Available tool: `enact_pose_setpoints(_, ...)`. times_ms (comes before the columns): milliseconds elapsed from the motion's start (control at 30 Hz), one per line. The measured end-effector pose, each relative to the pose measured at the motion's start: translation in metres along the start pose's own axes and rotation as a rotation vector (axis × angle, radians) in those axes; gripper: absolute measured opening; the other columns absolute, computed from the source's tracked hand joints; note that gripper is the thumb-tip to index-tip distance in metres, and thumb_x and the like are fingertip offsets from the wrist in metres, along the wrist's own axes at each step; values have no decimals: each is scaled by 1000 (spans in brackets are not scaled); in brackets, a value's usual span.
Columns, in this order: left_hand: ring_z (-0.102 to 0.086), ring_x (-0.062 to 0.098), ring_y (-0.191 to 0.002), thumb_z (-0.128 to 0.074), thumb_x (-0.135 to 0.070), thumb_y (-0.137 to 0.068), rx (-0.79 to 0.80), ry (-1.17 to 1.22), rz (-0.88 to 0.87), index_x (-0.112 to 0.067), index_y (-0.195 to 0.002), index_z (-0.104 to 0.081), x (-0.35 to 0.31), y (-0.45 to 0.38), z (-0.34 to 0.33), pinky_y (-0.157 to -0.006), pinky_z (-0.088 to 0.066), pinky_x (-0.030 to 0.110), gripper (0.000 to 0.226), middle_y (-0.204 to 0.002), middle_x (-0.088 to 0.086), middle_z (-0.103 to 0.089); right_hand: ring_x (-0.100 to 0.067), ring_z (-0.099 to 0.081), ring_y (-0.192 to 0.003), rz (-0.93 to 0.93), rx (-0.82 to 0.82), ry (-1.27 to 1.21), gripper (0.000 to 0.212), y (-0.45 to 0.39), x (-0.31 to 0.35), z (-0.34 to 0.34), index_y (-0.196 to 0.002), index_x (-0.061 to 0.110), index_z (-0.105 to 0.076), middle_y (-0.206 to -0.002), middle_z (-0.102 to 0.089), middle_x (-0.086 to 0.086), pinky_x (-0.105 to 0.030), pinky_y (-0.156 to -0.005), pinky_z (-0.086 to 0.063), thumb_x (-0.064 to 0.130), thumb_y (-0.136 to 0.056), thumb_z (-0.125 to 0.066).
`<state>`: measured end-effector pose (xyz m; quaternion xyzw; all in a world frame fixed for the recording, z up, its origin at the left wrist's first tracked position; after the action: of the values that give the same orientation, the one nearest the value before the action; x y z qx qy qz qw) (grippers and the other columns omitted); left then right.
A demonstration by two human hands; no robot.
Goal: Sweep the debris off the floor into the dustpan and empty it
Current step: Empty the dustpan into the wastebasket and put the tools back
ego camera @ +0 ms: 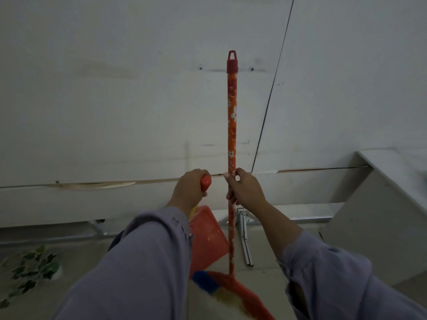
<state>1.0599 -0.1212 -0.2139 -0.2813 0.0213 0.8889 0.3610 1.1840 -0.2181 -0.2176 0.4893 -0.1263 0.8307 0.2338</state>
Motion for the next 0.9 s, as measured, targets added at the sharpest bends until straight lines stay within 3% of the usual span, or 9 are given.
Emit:
enact_pose_setpoints(133, -66, 24, -90, -78, 0, -57, 115, 70, 20, -19, -89, -68, 35, -38, -31, -82, -53, 34, 38, -94, 2, -72, -20, -65, -52, -18, 1, 76, 38, -44, -16, -19, -104, 15, -55, -63, -67, -5, -38, -61, -59, 50, -97, -42)
enact_pose_setpoints(267, -68, 25, -87, -74, 1, -57, 203, 124, 30, -19, -84, -70, 64, -66, -60, -81, -55, 36, 34, -89, 3, -74, -20, -63, -68, -46, -36, 237, 42, -79, -37, -37, -108, 16, -56, -72, -63, -1, -33, -68, -51, 51, -98, -35)
enact_pose_setpoints(367, -68, 23, -86, -73, 2, -59, 241, 140, 35, -18, -82, -71, 83, -76, -82, -82, -54, 34, 31, -88, 2, -75, -22, -64, -63, -85, -4, 242, 39, -101, -57, -54, -107, 17, -52, -74, -65, -5, -38, -70, -56, 49, -100, -33)
enact_pose_setpoints(467, -67, 21, -87, -67, 4, -64, 233, 159, 83, -19, -82, -73, 109, -88, -102, -81, -52, 28, 30, -88, 2, -75, -27, -67, -66, -131, 34, 216, 29, -127, -76, -69, -101, 21, -47, -78, -67, -8, -45, -73, -57, 47, -100, -34)
enact_pose_setpoints(633, -67, 21, -81, -63, 5, -67, 201, 180, 141, -17, -79, -73, 148, -114, -132, -75, -45, 22, 27, -83, 3, -75, -25, -65, -72, -175, 134, 227, 28, -177, -107, -98, -103, 21, -48, -79, -63, -4, -46, -79, -56, 45, -101, -34)
enact_pose_setpoints(900, -66, 19, -77, -65, 6, -68, 199, 198, 209, -15, -78, -72, 210, -141, -190, -73, -48, 24, 24, -81, 5, -74, -30, -68, -74, -216, 224, 213, 40, -226, -168, -147, -114, 12, -50, -85, -67, -12, -49, -77, -57, 46, -101, -33)
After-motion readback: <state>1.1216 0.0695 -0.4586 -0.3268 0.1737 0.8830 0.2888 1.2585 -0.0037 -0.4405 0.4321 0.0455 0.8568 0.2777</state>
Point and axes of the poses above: each hand's wrist, its own y-axis away from the middle knuckle, its own z-axis out of the back of the hand, x = y × z, the point moved 8 cm from there along -y, towards the middle knuckle
